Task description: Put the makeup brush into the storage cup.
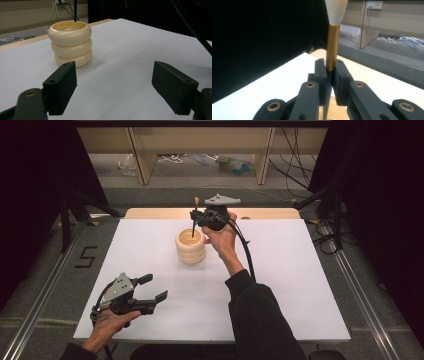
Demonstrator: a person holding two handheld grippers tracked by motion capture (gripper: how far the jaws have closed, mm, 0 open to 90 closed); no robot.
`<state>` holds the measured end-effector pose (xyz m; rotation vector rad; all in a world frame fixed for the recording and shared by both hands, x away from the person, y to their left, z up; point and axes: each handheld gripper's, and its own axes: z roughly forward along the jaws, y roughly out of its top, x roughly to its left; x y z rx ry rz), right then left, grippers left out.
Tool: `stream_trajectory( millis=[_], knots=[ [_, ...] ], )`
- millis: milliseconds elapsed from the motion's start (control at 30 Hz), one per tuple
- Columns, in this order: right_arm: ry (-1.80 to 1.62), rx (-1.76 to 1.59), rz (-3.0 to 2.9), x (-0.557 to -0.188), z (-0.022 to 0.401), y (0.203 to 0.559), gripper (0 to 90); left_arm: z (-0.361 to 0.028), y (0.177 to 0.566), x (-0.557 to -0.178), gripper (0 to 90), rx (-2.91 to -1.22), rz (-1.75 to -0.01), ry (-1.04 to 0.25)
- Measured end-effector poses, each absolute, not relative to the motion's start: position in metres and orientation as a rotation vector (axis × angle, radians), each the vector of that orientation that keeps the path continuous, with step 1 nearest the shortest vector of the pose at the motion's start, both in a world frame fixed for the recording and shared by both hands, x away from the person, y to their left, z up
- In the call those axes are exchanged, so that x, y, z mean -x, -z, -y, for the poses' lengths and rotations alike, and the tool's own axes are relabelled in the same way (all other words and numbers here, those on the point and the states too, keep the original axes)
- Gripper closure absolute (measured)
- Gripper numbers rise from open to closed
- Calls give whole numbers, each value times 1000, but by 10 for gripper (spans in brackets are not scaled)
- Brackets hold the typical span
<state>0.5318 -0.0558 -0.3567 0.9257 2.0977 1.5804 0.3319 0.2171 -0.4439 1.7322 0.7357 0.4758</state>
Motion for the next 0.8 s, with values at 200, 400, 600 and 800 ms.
stream_trajectory(
  millis=[200,400,600,800],
  knots=[
    [-1573,-940,-2107,-533,55,359,831,-216,444,-332,201,-1729,-743,-469],
    [-1558,-963,-2120,-535,52,363,830,-217,444,-332,201,-1728,-737,-474],
    [-1540,-950,-2125,-538,50,368,830,-216,444,-331,201,-1727,-742,-470],
    [-1509,-954,-2143,-539,46,372,830,-216,443,-331,201,-1727,-741,-470]
  ],
)
